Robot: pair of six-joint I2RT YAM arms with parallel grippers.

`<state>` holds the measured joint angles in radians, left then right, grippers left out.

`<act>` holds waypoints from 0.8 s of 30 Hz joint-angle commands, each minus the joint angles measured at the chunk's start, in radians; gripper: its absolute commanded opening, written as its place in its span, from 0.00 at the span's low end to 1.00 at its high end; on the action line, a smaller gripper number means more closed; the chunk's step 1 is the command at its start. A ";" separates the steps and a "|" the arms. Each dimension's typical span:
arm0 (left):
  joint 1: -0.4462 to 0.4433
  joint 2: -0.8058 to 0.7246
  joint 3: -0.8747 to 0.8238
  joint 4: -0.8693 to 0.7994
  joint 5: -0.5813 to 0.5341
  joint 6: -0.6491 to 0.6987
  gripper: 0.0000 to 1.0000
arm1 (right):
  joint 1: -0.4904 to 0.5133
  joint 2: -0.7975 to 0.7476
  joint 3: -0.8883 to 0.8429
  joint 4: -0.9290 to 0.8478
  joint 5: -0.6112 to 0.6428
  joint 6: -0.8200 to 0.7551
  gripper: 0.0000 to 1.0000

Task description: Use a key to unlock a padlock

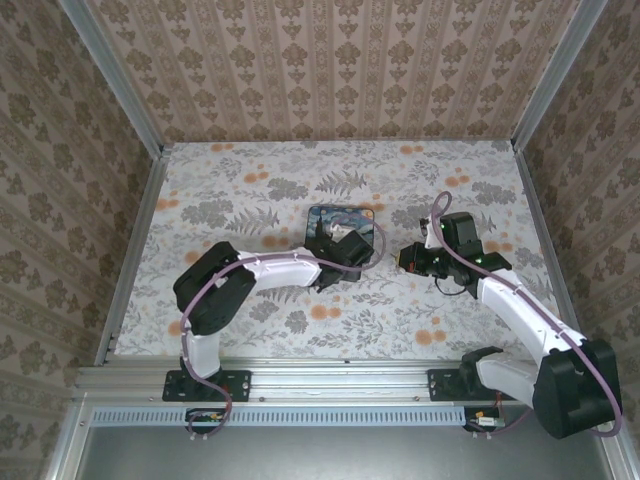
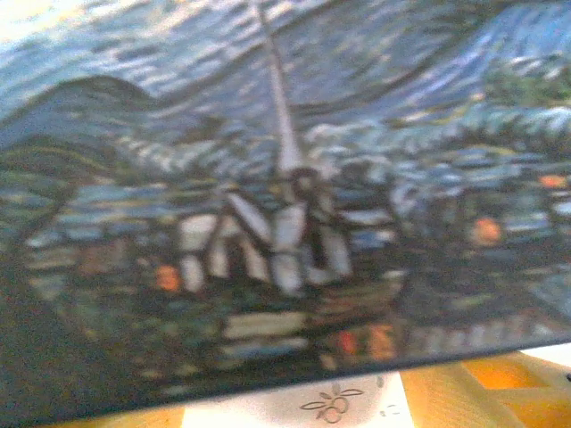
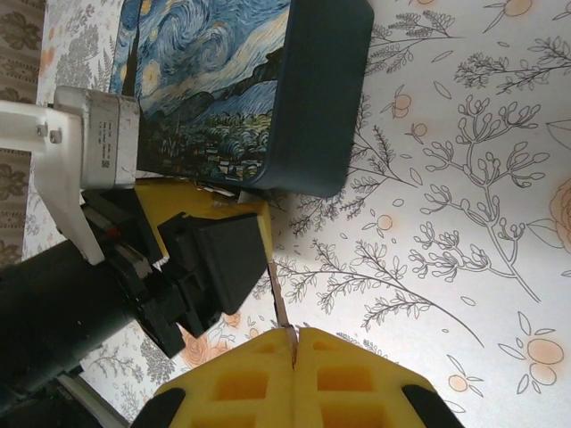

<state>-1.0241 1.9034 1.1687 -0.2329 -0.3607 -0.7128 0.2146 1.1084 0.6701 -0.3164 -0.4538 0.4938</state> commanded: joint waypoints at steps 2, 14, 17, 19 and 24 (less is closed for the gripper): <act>-0.014 0.025 0.024 -0.020 -0.090 -0.056 0.59 | -0.006 -0.001 -0.016 0.026 -0.036 -0.017 0.00; -0.016 0.057 0.054 -0.083 -0.111 -0.098 0.43 | -0.016 -0.009 -0.037 0.029 -0.042 -0.016 0.00; -0.016 0.061 0.051 -0.085 -0.109 -0.116 0.43 | -0.015 -0.007 -0.040 0.031 -0.046 -0.015 0.00; -0.016 0.066 0.052 -0.089 -0.111 -0.125 0.42 | -0.016 -0.006 -0.040 0.031 -0.046 -0.013 0.00; -0.017 0.075 0.059 -0.078 -0.105 -0.116 0.36 | -0.016 -0.002 -0.038 0.029 -0.046 -0.013 0.00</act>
<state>-1.0393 1.9514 1.1961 -0.2890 -0.4465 -0.8177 0.2043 1.1080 0.6411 -0.3019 -0.4789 0.4938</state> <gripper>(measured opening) 0.369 0.062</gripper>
